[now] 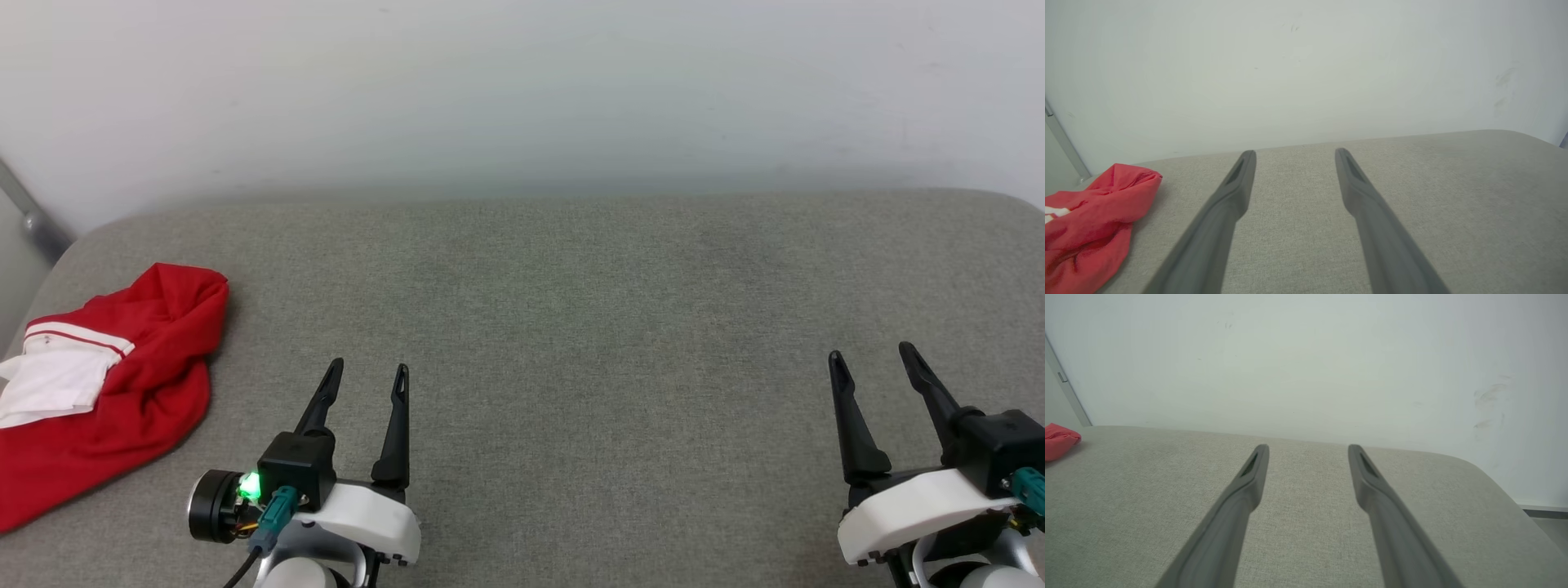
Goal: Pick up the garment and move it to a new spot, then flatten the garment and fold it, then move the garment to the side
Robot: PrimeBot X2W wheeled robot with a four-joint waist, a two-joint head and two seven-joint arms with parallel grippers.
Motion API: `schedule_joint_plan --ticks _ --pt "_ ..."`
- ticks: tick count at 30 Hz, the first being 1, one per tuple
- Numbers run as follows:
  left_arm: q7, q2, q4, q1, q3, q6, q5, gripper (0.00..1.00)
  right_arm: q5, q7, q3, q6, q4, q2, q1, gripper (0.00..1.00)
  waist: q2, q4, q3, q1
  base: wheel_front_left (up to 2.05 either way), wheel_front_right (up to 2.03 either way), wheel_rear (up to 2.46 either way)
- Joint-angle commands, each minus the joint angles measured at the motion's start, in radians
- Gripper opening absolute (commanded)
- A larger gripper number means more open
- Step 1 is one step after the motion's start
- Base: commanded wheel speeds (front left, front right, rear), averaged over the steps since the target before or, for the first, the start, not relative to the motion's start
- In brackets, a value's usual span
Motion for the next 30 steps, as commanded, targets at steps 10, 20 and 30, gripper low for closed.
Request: schedule_joint_plan --ticks 10,20,30 --pt "-0.015 -0.018 0.019 0.008 0.024 -0.013 0.036 1.00 -0.038 -0.011 -0.006 0.000 -0.004 0.011 0.008 1.00 0.0000 0.005 0.004 0.0000 0.00 0.00 0.00" --pt "-0.015 -0.033 0.029 0.005 0.046 -0.028 0.034 1.00 -0.034 -0.016 -0.008 0.000 0.002 0.014 0.003 1.00 0.0000 0.008 0.008 0.0000 0.00 0.00 0.00" --pt "-0.015 -0.047 0.039 -0.001 0.061 -0.036 0.040 1.00 -0.033 -0.018 -0.015 0.000 0.007 0.016 0.010 1.00 0.0000 0.029 0.009 0.0000 0.00 0.00 0.00"
